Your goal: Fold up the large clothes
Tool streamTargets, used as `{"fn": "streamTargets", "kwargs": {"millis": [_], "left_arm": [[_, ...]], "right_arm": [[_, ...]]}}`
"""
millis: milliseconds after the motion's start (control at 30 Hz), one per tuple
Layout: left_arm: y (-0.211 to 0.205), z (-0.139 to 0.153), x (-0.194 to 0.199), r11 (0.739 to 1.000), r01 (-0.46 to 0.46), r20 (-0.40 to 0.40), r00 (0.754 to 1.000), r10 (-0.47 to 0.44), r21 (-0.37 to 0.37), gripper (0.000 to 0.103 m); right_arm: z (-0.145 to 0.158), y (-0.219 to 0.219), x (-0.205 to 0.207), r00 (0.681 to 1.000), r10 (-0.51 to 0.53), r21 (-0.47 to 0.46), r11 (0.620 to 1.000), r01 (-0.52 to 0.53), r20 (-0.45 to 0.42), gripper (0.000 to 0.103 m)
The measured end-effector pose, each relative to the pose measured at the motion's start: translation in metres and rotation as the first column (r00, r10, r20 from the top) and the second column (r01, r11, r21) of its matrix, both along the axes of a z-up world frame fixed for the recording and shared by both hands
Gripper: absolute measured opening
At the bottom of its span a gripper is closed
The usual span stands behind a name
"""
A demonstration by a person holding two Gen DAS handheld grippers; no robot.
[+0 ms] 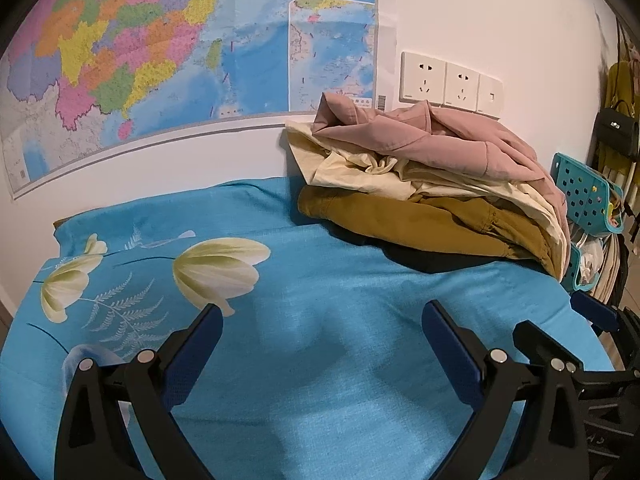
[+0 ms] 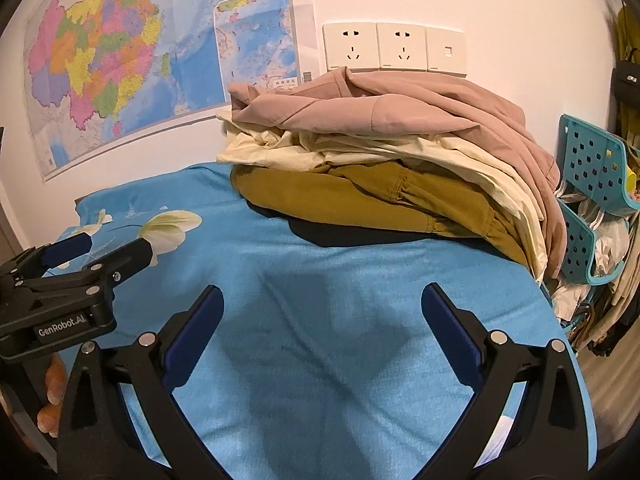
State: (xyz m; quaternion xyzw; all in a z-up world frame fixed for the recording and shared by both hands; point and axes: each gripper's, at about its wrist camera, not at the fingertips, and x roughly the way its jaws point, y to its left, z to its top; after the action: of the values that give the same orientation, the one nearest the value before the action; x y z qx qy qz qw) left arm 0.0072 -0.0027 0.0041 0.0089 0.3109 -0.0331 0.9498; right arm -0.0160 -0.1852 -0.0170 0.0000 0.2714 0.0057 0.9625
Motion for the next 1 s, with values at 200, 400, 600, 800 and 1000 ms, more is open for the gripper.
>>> {"fn": "streamTargets", "kwargs": {"millis": [200, 400, 600, 800, 1000], "left_arm": [[0.0007, -0.0029, 0.0012, 1.000, 0.002, -0.009, 1.000, -0.002, -0.007, 0.096], [-0.0002, -0.0050, 0.0016, 1.000, 0.002, -0.015, 1.000, -0.002, -0.004, 0.096], [-0.0003, -0.0053, 0.0025, 1.000, 0.003, -0.019, 1.000, -0.004, -0.003, 0.096], [-0.0017, -0.0076, 0.0032, 1.000, 0.008, -0.025, 1.000, -0.007, 0.002, 0.096], [-0.0015, -0.0077, 0.0036, 1.000, 0.009, -0.028, 1.000, -0.009, 0.000, 0.096]], "right_arm": [[-0.0006, 0.0015, 0.0006, 1.000, -0.009, -0.015, 1.000, 0.009, -0.004, 0.097], [0.0001, 0.0012, -0.0002, 1.000, -0.014, -0.020, 1.000, 0.014, 0.003, 0.097], [-0.0002, 0.0019, 0.0000, 1.000, -0.016, -0.024, 1.000, 0.016, 0.006, 0.097], [0.0002, 0.0025, 0.0019, 1.000, -0.025, -0.041, 0.999, 0.025, 0.005, 0.097], [0.0004, 0.0022, 0.0022, 1.000, -0.027, -0.045, 0.999, 0.027, 0.008, 0.097]]}}
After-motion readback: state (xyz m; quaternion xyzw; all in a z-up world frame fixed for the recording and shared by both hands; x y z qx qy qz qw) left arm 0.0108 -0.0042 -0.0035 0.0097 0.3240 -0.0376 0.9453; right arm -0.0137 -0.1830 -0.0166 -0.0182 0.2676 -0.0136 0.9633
